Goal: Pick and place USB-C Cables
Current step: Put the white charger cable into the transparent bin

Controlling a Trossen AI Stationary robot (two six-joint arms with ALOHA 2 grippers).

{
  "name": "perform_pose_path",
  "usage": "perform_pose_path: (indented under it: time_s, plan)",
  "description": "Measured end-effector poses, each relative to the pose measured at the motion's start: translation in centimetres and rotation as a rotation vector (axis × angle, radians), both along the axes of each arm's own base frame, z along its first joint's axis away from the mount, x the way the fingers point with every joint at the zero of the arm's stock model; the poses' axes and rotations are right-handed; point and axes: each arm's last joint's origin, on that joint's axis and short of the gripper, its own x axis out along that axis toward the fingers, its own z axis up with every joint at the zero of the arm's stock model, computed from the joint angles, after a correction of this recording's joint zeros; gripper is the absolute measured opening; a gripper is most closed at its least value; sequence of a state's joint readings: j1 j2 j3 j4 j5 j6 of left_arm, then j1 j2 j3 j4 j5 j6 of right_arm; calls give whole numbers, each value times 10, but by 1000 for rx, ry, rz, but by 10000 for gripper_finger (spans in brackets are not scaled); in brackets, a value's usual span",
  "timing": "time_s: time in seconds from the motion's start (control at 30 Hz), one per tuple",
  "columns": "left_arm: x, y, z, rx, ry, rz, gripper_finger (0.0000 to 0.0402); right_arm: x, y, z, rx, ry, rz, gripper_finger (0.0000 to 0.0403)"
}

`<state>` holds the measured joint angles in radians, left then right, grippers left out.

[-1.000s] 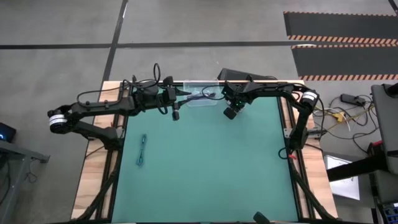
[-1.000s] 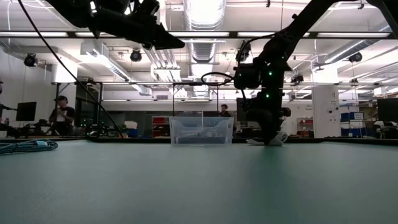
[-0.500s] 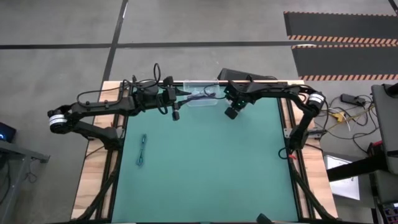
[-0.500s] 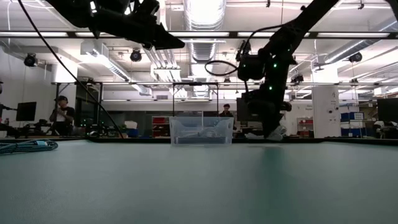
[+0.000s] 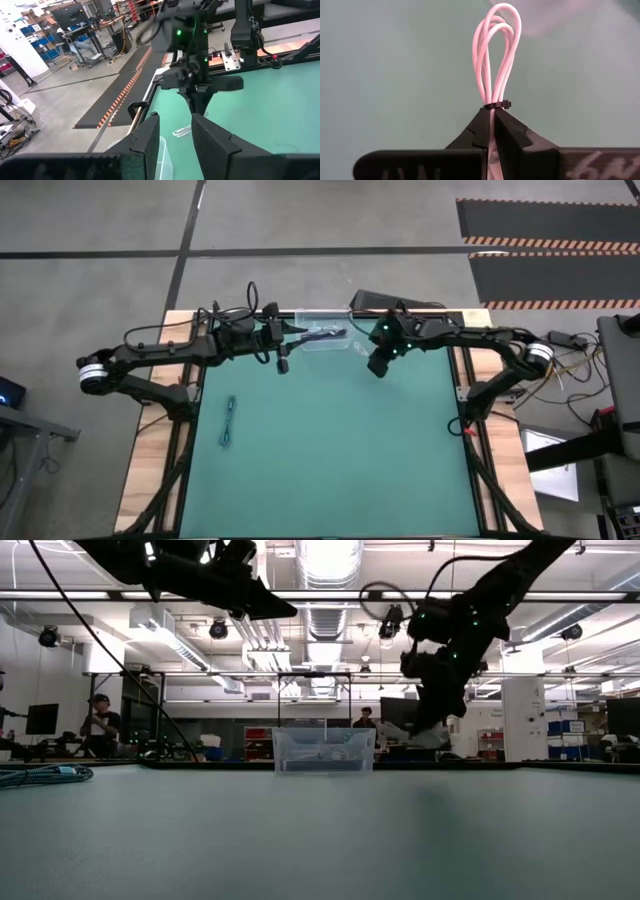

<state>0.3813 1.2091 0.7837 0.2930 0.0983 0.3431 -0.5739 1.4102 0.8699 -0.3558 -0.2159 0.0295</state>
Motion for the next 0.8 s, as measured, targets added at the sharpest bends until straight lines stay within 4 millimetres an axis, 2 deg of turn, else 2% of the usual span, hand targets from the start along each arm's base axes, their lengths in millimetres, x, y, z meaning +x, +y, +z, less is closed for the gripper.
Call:
perform_pose_path:
  time_s: [0.37,0.6,0.8]
  plan:
    - [1,0,4,-10,-48,1,98,-7,11,11,-187,-573,154,9]
    - [5,1,5,-40,-102,-2,98,-6,10,15,-342,-780,169,9]
    - [19,5,-6,-39,-131,-30,98,0,6,19,-452,-910,190,9]
